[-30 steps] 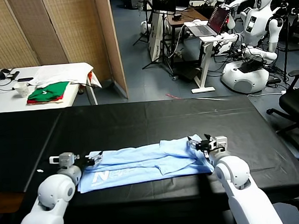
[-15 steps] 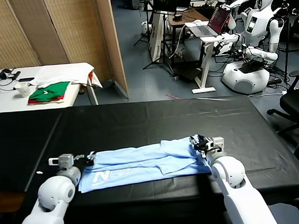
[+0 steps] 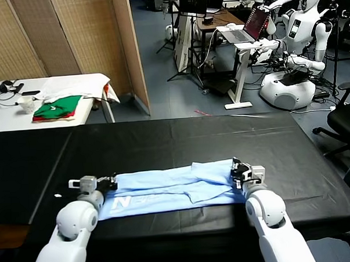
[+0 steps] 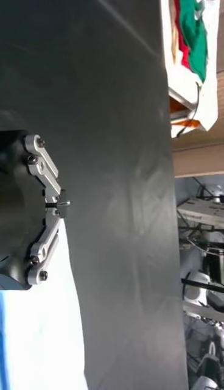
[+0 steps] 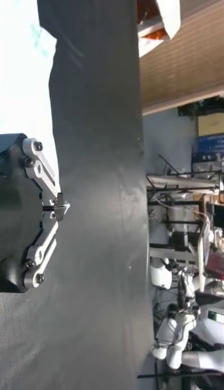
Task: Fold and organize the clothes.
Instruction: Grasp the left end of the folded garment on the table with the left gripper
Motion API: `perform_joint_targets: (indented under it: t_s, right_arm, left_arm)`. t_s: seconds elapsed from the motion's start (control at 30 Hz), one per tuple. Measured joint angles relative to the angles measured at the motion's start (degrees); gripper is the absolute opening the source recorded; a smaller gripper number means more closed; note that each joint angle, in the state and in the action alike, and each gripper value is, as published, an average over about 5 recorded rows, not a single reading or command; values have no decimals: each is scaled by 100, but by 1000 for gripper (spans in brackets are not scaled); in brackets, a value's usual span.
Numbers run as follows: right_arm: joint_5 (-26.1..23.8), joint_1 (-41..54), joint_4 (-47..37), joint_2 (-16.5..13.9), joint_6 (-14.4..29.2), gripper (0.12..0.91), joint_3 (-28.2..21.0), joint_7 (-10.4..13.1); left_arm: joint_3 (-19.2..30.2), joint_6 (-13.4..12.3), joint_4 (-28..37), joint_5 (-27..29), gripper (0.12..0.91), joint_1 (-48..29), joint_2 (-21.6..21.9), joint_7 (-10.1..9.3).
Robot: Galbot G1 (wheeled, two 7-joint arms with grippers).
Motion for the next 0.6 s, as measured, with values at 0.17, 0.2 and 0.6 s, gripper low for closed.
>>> perform_joint_targets:
  t_s: [0.17,0.2,0.6]
  right_arm:
    - [28,14,-22,4,86,143,9,-145]
    - [42,5,-14,1,89,146,13,-194]
    - [132,-237,406,-313,58,780,118,-819]
  left_arm:
    - [19,-326,313,73,146,-290,-40,12]
    - [15,-378,369,76,146,-333,-51,14]
    - [-110,-566,424,120,398,-334,-33,3]
